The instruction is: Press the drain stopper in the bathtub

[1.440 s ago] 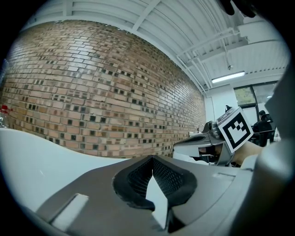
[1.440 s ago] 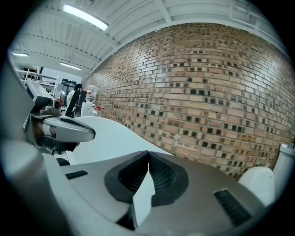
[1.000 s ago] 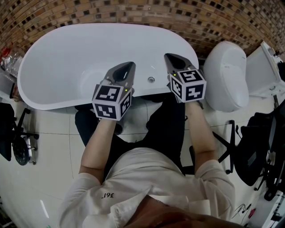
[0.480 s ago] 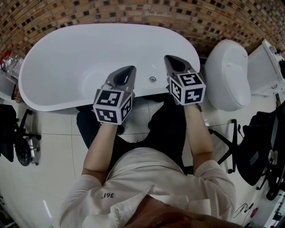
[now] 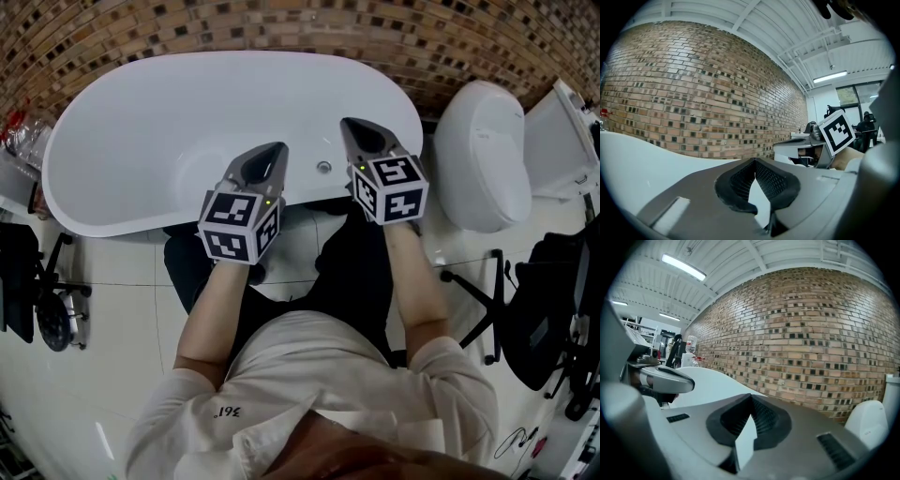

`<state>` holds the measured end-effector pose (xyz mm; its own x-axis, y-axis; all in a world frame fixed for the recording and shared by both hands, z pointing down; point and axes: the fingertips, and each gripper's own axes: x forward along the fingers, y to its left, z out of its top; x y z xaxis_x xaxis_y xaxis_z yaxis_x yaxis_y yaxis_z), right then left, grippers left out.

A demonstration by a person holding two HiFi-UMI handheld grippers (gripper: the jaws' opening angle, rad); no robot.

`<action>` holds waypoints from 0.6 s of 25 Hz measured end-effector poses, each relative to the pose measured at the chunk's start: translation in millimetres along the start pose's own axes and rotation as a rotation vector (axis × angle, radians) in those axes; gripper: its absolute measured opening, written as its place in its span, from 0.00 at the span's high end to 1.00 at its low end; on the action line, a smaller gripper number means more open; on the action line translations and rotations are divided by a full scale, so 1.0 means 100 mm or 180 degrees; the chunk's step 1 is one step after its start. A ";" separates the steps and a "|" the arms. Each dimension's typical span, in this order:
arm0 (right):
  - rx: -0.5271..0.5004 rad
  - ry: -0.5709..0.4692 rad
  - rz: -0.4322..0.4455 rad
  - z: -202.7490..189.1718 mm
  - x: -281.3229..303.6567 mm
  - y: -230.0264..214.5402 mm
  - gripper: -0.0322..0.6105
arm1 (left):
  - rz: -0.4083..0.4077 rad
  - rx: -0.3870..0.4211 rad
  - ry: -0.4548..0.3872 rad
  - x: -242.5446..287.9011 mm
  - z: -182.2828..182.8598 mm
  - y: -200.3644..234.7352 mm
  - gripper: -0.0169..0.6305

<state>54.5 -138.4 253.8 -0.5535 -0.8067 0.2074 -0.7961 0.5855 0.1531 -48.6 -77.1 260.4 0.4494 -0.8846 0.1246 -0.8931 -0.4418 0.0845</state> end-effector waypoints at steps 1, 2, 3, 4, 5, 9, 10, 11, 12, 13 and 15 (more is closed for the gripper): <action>0.0005 -0.0016 0.0001 0.01 0.00 0.00 0.93 | -0.0003 0.0000 0.0002 0.00 -0.01 0.00 0.96; 0.0013 -0.0030 0.0006 0.01 0.00 0.01 0.93 | -0.0007 0.0000 0.0006 0.01 -0.01 0.00 0.96; 0.0022 -0.0039 0.0015 0.01 -0.01 0.01 0.93 | -0.0008 0.0000 0.0010 0.00 -0.02 -0.01 0.96; 0.0028 -0.0041 0.0026 0.01 -0.01 0.02 0.93 | -0.0008 -0.0001 0.0014 0.00 -0.03 -0.01 0.96; 0.0028 -0.0039 0.0036 0.01 -0.01 0.03 0.93 | -0.0007 -0.0002 0.0018 0.00 -0.04 -0.01 0.96; -0.0043 0.0014 0.0040 -0.04 -0.01 0.05 0.93 | -0.0005 -0.0009 0.0024 -0.01 -0.06 -0.02 0.96; -0.0065 0.0035 0.0035 -0.05 -0.01 0.05 0.93 | -0.0006 -0.0011 0.0027 -0.01 -0.06 -0.02 0.96; -0.0076 0.0051 0.0036 -0.06 -0.01 0.06 0.93 | -0.0007 -0.0014 0.0029 -0.01 -0.07 -0.02 0.96; -0.0079 0.0062 0.0044 -0.07 0.00 0.07 0.93 | -0.0008 -0.0018 0.0031 -0.02 -0.07 -0.01 0.96; -0.0077 0.0071 0.0057 -0.08 0.00 0.08 0.93 | -0.0006 -0.0021 0.0034 -0.02 -0.08 -0.01 0.96; -0.0077 0.0090 0.0080 -0.09 0.01 0.09 0.93 | -0.0002 -0.0029 0.0041 -0.03 -0.09 0.00 0.96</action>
<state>48.9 -132.6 264.5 -0.5657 -0.7894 0.2385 -0.7757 0.6075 0.1709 -49.5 -73.3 269.1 0.4502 -0.8823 0.1372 -0.8926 -0.4410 0.0934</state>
